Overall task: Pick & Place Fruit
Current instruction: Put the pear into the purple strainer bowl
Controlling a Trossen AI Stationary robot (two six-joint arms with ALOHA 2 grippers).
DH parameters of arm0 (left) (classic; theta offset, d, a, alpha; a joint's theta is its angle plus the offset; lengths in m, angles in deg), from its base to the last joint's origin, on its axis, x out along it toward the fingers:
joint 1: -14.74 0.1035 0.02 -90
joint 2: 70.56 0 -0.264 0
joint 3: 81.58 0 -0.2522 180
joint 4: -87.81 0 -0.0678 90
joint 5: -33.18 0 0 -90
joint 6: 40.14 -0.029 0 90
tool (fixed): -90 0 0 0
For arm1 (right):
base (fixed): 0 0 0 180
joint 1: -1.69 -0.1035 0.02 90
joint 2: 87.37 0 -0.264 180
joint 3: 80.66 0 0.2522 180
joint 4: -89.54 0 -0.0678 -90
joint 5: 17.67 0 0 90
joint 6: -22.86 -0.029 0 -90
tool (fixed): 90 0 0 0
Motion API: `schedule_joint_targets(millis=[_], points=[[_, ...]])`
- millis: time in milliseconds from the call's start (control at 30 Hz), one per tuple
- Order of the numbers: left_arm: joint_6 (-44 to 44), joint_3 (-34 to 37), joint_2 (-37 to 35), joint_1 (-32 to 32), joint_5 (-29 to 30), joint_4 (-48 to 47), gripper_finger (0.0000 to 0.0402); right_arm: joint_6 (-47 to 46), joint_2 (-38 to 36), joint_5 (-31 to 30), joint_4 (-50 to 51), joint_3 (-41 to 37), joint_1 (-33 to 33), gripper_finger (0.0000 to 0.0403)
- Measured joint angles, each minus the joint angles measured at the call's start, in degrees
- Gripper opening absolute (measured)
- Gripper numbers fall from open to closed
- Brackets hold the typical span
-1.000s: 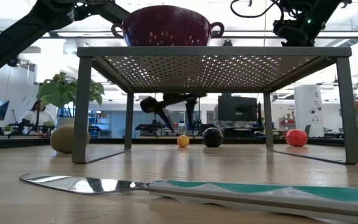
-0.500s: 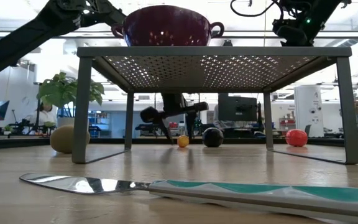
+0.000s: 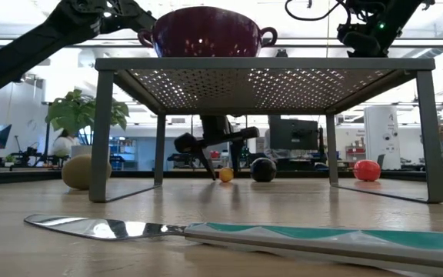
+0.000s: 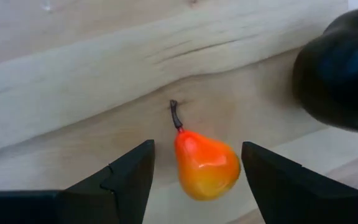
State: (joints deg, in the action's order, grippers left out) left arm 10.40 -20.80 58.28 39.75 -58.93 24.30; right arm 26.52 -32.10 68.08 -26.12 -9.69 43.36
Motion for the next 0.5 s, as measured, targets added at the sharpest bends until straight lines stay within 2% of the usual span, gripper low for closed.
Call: schedule_joint_targets(millis=[200, 500], points=[[0.0, 0.4, 0.0, -0.1, -0.1, -0.3, 0.0197, 0.0, 0.0, 0.0, 0.0, 0.0, 0.0, 0.0108], [-0.8, 0.6, 0.0, -0.1, -0.5, -0.4, 0.0141, 0.0, 0.0, 0.0, 0.1, 0.0, 0.0, 0.0077]])
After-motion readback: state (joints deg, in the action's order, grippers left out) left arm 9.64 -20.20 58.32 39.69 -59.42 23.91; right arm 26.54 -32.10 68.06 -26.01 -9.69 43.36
